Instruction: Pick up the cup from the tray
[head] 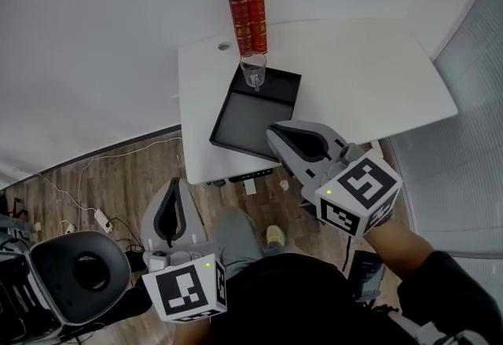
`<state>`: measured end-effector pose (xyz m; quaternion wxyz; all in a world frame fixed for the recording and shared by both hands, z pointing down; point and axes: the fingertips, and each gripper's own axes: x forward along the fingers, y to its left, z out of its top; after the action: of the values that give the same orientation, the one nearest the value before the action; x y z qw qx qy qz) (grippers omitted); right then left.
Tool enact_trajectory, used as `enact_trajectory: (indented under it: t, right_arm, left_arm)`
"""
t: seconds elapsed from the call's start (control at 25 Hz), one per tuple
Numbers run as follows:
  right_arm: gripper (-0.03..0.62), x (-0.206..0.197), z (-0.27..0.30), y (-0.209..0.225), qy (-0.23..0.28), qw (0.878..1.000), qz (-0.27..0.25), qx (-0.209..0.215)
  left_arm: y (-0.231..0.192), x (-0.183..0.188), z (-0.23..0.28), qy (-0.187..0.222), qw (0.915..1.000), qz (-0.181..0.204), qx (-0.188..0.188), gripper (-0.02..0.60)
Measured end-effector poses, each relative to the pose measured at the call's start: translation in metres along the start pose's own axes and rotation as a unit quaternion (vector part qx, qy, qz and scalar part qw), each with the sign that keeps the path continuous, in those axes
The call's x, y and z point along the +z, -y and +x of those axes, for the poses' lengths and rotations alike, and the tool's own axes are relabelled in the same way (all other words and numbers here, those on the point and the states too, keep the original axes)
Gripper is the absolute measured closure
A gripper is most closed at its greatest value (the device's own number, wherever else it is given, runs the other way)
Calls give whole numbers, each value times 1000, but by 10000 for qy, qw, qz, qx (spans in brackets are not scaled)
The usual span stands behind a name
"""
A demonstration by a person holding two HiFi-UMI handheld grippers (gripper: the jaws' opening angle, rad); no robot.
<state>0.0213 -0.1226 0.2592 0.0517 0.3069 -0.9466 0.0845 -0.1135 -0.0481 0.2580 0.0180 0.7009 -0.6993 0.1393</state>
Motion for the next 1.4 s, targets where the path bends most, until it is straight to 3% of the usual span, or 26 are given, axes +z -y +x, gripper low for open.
enact_trajectory:
  t: [1.12,1.4]
  right_arm:
    - [580,7,-6,3,57,9999,-131,9]
    - [580,11,9,20,-23,9999,-38,-95]
  left_arm:
    - [9,6,0,123,9999,-21,-53,578]
    - [5,14,24,78,9998,-34,-185,578]
